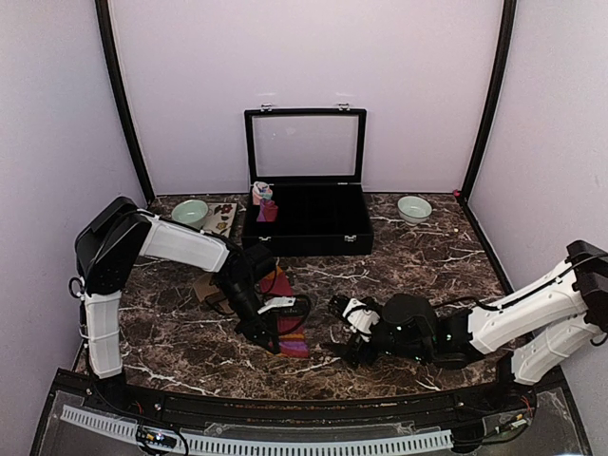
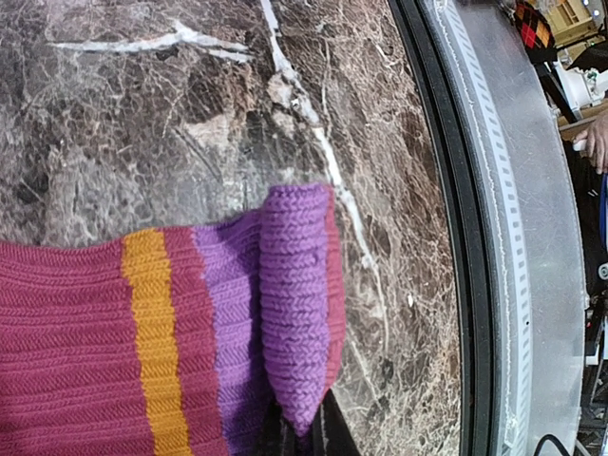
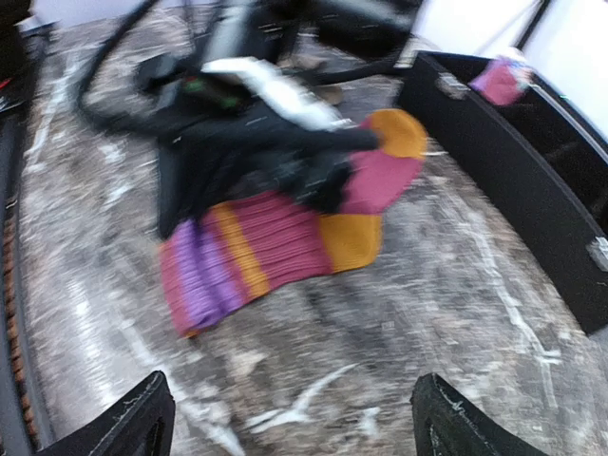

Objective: Roll the socks
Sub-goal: Roll the sock at the center of the board.

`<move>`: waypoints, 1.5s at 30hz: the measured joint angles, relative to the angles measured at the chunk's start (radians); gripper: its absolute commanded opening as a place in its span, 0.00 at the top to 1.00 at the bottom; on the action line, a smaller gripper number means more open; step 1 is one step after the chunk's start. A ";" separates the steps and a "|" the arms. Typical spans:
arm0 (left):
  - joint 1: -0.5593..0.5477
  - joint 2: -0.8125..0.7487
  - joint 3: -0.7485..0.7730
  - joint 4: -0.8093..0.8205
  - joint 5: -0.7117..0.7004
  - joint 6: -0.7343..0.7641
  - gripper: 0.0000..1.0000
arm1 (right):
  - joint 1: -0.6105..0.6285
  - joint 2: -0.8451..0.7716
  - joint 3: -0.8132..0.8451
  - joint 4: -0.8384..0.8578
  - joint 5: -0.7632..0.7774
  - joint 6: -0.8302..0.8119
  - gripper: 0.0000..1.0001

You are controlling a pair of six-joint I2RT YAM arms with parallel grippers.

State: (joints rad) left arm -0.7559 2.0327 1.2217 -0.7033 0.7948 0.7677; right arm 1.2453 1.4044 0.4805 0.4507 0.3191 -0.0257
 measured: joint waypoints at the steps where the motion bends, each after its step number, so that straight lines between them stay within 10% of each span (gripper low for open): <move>1: 0.001 0.001 0.000 -0.002 0.002 -0.002 1.00 | 0.000 0.000 -0.019 0.023 -0.055 -0.025 0.22; 18: 0.043 0.056 0.015 -0.063 0.102 -0.013 1.00 | -0.013 0.314 0.164 0.111 -0.483 -0.229 0.49; 45: 0.051 0.068 0.021 -0.123 0.105 -0.012 0.93 | -0.037 0.547 0.331 0.113 -0.568 -0.294 0.71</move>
State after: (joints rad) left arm -0.7048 2.1006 1.2427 -0.8265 0.9001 0.7559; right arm 1.2079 1.9518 0.8116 0.5640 -0.2493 -0.3202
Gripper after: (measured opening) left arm 0.067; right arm 0.284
